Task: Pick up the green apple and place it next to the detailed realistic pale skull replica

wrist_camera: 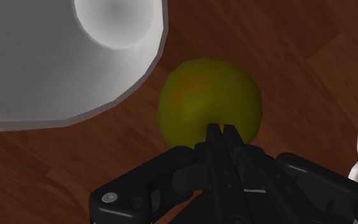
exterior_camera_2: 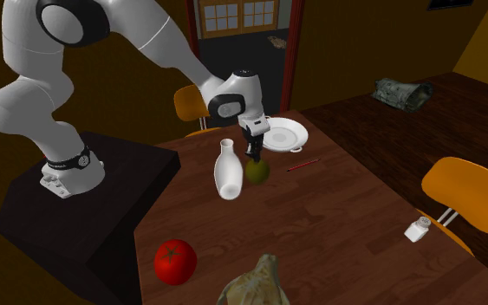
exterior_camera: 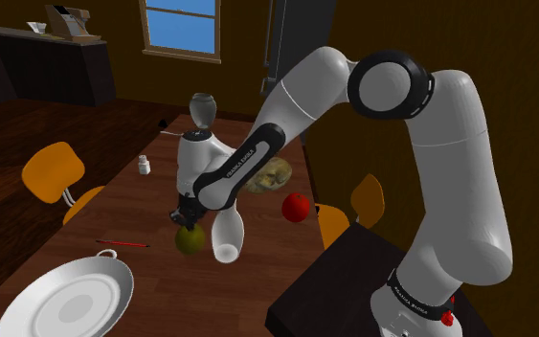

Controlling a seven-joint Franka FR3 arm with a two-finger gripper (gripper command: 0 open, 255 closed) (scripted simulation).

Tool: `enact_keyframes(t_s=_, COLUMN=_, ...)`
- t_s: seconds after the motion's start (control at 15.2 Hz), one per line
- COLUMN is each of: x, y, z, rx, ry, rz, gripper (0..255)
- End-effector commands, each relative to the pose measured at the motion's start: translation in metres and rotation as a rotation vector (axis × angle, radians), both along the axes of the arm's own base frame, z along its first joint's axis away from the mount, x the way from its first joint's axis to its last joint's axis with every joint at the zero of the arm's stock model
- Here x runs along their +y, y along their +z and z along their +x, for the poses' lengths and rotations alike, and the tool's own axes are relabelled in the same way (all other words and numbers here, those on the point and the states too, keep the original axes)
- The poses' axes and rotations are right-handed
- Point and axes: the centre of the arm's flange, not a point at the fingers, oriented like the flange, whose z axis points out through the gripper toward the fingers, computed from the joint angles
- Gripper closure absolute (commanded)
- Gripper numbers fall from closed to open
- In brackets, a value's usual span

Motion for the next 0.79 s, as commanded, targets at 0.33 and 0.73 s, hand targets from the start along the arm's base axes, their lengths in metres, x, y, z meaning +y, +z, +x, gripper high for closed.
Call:
enact_keyframes(t_s=0.33, x=-0.001, y=0.037, z=-0.001, rx=0.000, ry=0.000, rz=0.000, gripper=255)
enact_keyframes(t_s=0.73, x=-0.001, y=0.069, z=-0.001, rx=0.000, ry=0.000, rz=0.000, gripper=255)
